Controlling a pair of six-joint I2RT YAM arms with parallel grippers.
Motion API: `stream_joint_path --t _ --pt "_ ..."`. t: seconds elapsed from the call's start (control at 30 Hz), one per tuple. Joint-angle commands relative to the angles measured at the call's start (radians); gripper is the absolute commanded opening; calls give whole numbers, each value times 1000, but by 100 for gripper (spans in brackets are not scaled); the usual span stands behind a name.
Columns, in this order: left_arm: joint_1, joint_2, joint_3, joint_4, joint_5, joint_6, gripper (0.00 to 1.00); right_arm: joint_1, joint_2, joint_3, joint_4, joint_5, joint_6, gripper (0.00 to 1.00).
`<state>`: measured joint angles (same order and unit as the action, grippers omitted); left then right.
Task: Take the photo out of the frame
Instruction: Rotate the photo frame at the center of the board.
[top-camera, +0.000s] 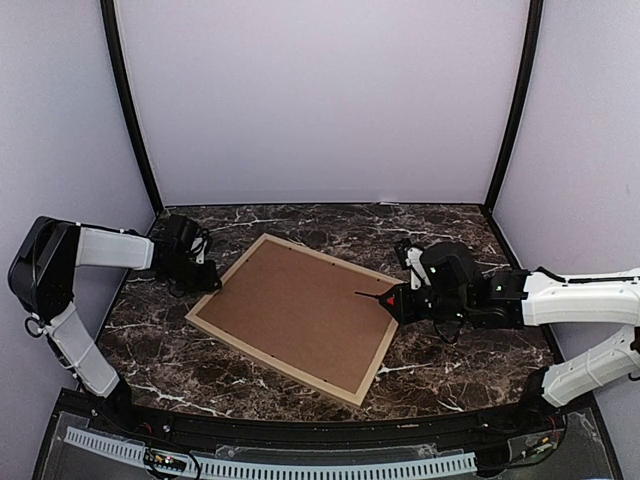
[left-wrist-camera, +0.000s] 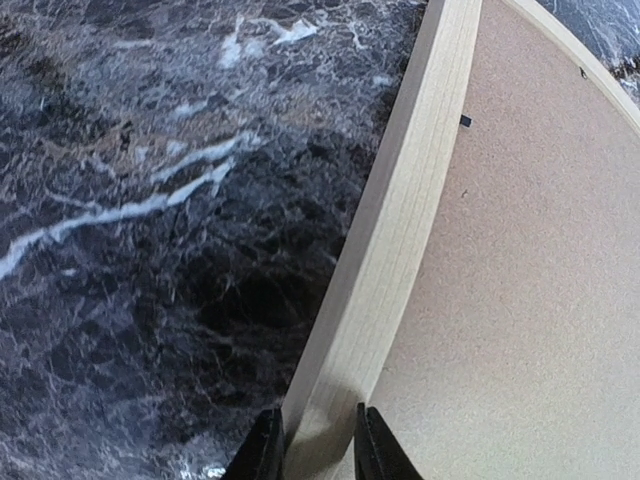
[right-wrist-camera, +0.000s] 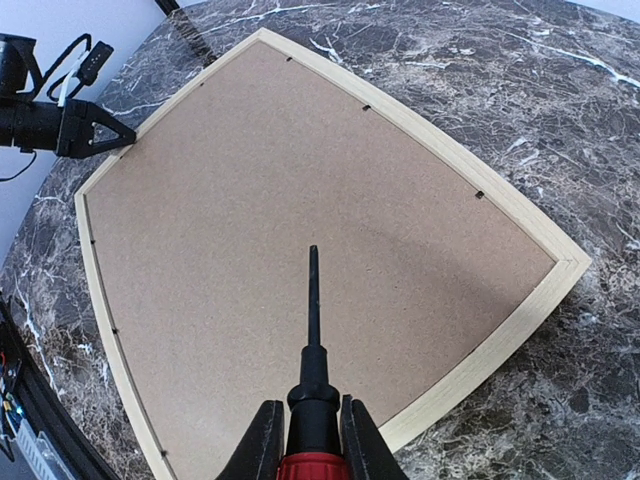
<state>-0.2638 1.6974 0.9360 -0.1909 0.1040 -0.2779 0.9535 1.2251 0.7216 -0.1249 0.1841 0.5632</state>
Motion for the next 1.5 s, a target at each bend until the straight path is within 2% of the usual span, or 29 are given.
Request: stream_joint_path --t 0.0,0.33,0.6,0.77,0.97,1.07,1.23,1.47 --pt "-25 -72 -134 -125 1 -125 19 -6 9 10 60 1 6 0" --pt "-221 -185 -255 -138 -42 -289 16 -6 34 33 70 -15 2 0" --pt "-414 -231 -337 -96 -64 -505 14 -6 17 22 59 -15 8 0" --pt "-553 -181 -355 -17 -62 -645 15 -6 17 22 57 -19 13 0" --pt "-674 -84 -288 5 -89 -723 15 -6 4 23 40 -18 17 0" --pt "-706 -74 -274 28 -90 -752 19 -5 -8 20 28 -11 19 0" --pt "-718 -83 -258 34 -126 -747 39 -6 -18 16 20 -7 28 0" --pt "-719 -99 -184 3 -137 -664 47 -6 -16 26 12 -8 33 0"
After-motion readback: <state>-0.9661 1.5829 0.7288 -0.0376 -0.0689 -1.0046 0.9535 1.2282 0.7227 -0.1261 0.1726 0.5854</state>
